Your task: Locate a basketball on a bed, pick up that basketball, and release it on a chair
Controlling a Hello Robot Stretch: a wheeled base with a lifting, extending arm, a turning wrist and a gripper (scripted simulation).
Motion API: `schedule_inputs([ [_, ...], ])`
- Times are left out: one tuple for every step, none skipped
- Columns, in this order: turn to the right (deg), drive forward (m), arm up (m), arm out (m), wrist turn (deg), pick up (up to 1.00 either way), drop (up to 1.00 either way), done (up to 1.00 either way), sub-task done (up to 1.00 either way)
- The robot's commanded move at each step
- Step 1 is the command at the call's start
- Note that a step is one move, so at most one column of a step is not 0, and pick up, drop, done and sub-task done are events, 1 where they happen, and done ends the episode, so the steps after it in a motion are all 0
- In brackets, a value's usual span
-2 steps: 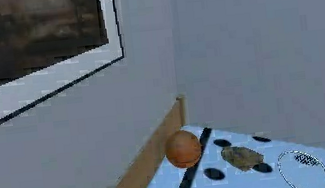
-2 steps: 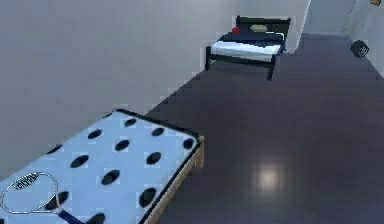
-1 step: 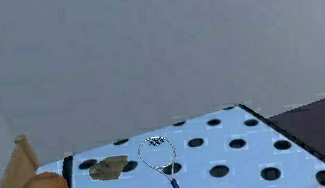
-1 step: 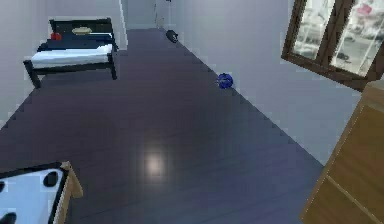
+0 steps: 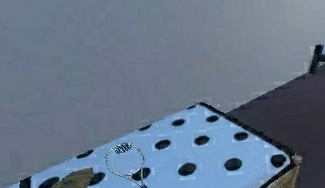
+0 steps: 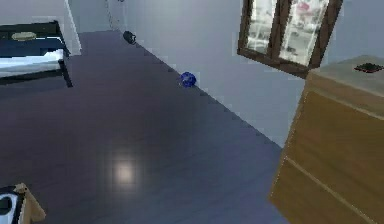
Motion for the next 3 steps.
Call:
schedule_inputs([
  [0.0, 0.25, 0.0, 0.0, 0.0, 0.0, 0.0, 0.0, 0.0],
  [-45.0, 0.0, 0.0, 0.0, 0.0, 0.0, 0.0, 0.0, 0.0],
  [-45.0, 0.0, 0.0, 0.0, 0.0, 0.0, 0.0, 0.0, 0.0],
])
